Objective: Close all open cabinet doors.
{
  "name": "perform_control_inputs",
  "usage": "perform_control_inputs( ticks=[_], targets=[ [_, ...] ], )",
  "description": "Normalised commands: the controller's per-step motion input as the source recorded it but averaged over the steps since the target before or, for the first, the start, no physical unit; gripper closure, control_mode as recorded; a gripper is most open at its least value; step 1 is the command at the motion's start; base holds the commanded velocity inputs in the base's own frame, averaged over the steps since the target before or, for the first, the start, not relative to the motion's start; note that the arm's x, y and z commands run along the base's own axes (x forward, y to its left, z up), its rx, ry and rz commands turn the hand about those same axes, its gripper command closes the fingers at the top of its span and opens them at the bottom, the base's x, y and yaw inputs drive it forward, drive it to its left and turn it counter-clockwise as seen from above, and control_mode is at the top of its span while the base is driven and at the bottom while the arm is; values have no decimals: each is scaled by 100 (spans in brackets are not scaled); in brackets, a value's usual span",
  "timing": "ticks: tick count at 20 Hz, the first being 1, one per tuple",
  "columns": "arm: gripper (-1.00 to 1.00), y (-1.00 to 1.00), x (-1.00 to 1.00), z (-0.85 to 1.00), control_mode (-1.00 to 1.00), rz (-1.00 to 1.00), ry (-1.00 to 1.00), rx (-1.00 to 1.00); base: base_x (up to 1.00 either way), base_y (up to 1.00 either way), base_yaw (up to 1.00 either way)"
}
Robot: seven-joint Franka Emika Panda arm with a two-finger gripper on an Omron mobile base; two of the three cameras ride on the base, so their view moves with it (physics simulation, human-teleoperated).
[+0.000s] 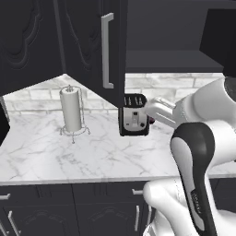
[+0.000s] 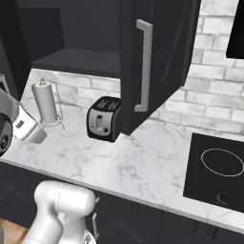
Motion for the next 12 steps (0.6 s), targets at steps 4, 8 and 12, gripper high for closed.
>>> perform_control_inputs(
  ticks=[4, 8, 12],
  targets=[
    [-100, 42, -24, 16, -100, 3, 0, 20, 0, 0, 0],
    [-100, 55, -11, 14, -100, 0, 0, 24, 0, 0, 0],
    [-100, 66, -6, 3, -100, -11, 0, 23, 0, 0, 0]
  ],
)
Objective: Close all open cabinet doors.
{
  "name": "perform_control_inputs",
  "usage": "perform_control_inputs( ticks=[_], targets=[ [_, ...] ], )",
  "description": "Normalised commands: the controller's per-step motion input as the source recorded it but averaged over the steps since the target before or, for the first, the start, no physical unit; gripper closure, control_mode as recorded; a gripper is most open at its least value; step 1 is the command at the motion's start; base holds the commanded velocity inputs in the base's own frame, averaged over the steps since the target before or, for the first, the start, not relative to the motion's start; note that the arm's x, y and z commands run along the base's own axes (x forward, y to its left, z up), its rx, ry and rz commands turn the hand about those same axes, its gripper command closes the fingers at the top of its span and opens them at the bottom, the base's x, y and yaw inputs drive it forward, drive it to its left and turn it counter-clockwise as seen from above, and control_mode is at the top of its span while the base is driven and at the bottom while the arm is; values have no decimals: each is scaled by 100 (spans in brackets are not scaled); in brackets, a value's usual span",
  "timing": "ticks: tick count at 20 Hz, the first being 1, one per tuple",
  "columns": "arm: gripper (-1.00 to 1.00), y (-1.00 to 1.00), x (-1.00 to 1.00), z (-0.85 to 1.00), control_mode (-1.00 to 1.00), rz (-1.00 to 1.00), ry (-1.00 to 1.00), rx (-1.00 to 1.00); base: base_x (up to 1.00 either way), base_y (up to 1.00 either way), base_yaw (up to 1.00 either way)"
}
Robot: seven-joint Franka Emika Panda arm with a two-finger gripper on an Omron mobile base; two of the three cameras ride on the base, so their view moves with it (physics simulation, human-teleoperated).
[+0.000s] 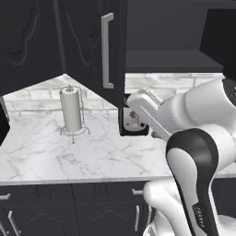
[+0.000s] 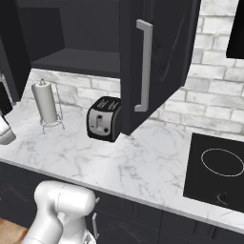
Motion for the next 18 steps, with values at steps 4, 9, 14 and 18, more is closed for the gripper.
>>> perform_control_inputs(
  ticks=[4, 9, 14, 18],
  targets=[
    [-100, 67, -1, 7, -100, -13, -1, 23, 0, 0, 0],
    [-100, 59, 1, 17, -100, -11, -3, 27, 0, 0, 0],
    [-100, 51, 20, 20, -100, -11, -7, 29, 0, 0, 0],
    [-100, 47, 32, 13, -100, -21, -5, 20, 0, 0, 0]
  ],
)
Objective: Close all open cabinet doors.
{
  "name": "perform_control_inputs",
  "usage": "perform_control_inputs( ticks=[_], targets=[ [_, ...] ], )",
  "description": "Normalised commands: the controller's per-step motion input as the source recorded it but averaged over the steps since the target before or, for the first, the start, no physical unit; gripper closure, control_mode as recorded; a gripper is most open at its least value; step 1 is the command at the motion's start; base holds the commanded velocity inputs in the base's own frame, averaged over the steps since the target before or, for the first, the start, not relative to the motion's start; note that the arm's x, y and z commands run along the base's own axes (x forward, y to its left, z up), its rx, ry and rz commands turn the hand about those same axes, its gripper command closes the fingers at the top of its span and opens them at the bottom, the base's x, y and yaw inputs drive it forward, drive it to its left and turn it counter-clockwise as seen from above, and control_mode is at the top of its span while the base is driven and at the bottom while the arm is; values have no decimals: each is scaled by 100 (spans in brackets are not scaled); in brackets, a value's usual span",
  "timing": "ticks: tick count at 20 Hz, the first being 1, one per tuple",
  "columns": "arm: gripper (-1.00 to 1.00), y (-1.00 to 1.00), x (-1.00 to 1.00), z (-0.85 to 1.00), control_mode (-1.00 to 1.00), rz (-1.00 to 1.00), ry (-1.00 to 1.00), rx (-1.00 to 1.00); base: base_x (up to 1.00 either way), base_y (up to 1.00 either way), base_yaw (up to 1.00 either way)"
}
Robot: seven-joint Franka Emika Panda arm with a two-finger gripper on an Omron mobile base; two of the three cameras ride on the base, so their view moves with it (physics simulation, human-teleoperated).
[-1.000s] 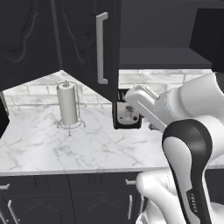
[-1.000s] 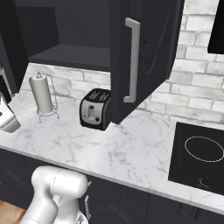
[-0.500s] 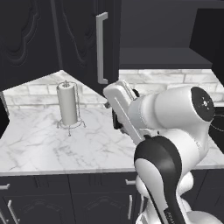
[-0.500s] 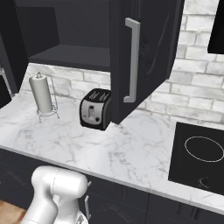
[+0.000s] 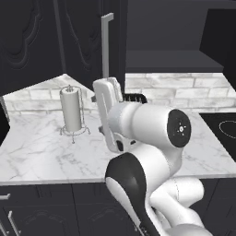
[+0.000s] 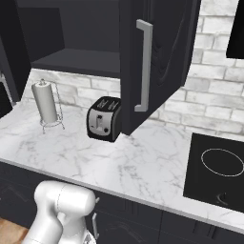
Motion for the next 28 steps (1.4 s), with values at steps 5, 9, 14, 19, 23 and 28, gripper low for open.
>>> perform_control_inputs(
  ticks=[5, 9, 14, 19, 23, 28],
  targets=[
    [-100, 36, 23, 20, -100, -39, 2, 7, 0, 0, 0],
    [-100, 19, 21, 34, -100, -36, 2, 12, 0, 0, 0],
    [-100, 4, 17, 35, -100, -28, 8, 14, 0, 0, 0],
    [-100, 0, 45, 3, -100, -25, 2, 7, 0, 0, 0],
    [-100, 0, 44, 0, -100, -30, 1, 4, 0, 0, 0],
    [-100, 0, 46, -3, -100, -26, 0, 5, 0, 0, 0]
  ],
)
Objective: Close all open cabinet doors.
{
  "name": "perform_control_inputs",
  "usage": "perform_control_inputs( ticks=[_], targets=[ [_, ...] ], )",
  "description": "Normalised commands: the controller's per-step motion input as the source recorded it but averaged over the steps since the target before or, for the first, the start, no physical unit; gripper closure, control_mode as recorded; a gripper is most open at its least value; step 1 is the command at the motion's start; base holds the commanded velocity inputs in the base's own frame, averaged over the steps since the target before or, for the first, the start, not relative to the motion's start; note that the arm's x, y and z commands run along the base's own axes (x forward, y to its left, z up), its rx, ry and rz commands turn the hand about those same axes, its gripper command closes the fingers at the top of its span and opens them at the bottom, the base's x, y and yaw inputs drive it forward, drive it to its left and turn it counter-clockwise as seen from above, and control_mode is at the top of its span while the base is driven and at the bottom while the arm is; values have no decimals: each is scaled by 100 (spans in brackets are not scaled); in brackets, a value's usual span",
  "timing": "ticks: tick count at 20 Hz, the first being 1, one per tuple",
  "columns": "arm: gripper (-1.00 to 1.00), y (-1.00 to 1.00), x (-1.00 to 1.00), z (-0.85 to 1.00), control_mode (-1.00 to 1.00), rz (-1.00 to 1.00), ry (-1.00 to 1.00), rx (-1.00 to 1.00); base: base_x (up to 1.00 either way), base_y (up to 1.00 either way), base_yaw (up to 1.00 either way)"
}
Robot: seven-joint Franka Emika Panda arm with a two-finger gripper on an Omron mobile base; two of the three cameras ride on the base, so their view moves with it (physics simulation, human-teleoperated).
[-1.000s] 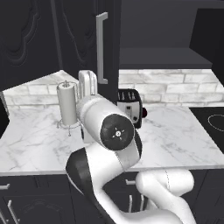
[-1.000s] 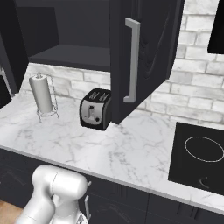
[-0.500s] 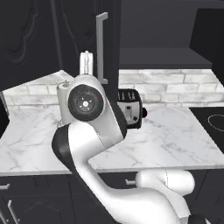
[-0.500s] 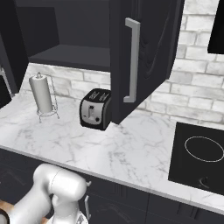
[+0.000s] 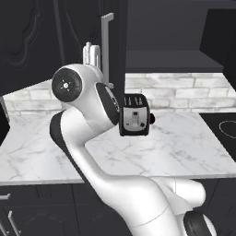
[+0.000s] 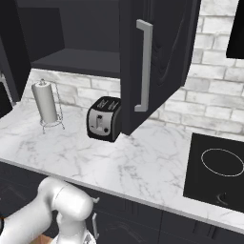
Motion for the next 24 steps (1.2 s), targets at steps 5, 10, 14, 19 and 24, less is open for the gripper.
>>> perform_control_inputs(
  ticks=[5, 10, 14, 19, 24],
  targets=[
    [-100, -12, 35, 0, -100, -30, 1, 3, 0, 0, 0],
    [-100, -22, 29, 0, -100, -25, 3, 7, 0, 0, 0],
    [-100, -44, 18, 0, -100, -26, 1, 6, 0, 0, 0],
    [-100, -49, 40, 0, -100, -14, 0, 7, 0, 0, 0],
    [-100, -51, 50, -8, -100, -3, 8, 7, 0, 0, 0]
  ],
)
